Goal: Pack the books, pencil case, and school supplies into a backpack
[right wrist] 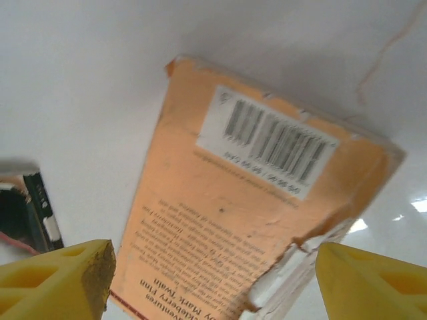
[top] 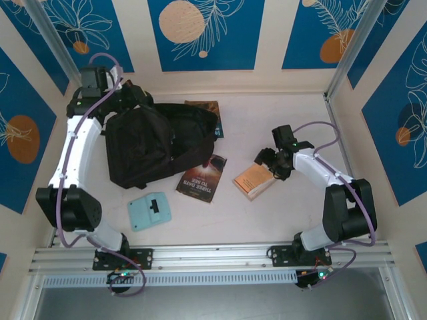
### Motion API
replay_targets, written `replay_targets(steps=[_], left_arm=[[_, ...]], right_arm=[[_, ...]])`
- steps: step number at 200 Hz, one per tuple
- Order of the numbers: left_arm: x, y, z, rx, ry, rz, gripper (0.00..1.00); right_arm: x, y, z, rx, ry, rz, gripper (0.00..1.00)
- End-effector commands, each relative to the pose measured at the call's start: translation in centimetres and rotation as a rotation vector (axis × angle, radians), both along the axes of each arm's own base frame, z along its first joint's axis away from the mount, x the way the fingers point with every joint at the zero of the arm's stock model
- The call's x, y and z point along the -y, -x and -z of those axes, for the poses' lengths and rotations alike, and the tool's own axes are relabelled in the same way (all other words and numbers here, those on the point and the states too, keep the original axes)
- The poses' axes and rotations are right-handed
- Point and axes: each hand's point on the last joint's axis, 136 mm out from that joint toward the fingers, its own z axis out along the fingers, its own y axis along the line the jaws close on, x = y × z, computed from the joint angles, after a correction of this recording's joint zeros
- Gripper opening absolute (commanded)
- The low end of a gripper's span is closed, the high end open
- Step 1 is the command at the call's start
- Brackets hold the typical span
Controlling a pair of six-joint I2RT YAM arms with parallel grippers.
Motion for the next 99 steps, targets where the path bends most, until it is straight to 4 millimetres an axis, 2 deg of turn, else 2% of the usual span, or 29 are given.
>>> replay_targets(steps=[1,30,62,79,99], left_arm=[[3.8,-0.8,0.5,-0.003,0.058,0.149,0.0],[6.6,-0.4,2.1,-0.039,0.018,0.226,0.02],[7.5,0.2,2.9,-0.061,-0.045,0.238,0.38],[8.2,1.2,1.6,-0.022,-0.118,0.264,0.48],[10.3,3.2,-0.1,0.055,-0.32,0.321,0.56]], right_arm=[[-2.6,0.1,-1.7,0.054,0.006,-0.152,0.79],[-3.3,0.4,-2.4,0.057,0.011,-0.187,0.8],[-2.3,1.0,-2.8,0.034,0.034,-0.141,0.85],[-1.5,1.5,-2.6,0.014,-0.003,-0.087,0.89],[-0.7,2.1,-2.3,0.013,-0.094,-0.01,0.89]])
